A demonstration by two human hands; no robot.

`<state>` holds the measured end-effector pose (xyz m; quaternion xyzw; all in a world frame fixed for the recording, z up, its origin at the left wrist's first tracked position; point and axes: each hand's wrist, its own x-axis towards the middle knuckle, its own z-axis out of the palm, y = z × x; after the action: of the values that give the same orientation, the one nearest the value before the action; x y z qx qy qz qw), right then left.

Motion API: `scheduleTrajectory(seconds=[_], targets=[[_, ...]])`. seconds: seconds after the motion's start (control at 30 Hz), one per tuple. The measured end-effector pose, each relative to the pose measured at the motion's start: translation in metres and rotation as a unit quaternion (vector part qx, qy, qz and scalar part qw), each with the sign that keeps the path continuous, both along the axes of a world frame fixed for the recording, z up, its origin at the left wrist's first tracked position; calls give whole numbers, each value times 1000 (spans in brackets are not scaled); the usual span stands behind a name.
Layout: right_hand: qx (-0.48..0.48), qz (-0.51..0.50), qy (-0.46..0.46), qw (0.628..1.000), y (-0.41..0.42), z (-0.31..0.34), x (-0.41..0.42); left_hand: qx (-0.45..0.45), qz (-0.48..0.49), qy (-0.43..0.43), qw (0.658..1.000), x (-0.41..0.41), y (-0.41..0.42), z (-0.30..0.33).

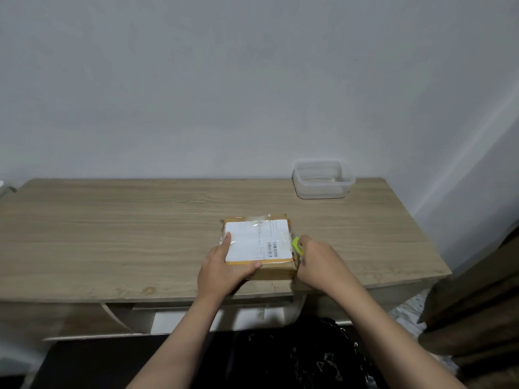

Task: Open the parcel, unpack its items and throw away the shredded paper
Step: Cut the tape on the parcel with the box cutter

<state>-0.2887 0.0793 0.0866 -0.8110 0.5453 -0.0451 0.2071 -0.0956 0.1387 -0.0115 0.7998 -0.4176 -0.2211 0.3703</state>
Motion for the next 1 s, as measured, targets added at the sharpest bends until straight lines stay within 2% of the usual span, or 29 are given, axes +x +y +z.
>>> scheduleTrajectory(seconds=[0.3, 0.7, 1.0], targets=[[16, -14, -11, 1000, -5, 0, 0, 14, -2, -24, 1000, 0, 1, -4], [4, 35, 22, 999, -11, 5, 5, -10, 16, -46, 999, -5, 2, -13], [12, 50, 32, 998, -10, 9, -3, -18, 37, -27, 999, -8, -1, -11]])
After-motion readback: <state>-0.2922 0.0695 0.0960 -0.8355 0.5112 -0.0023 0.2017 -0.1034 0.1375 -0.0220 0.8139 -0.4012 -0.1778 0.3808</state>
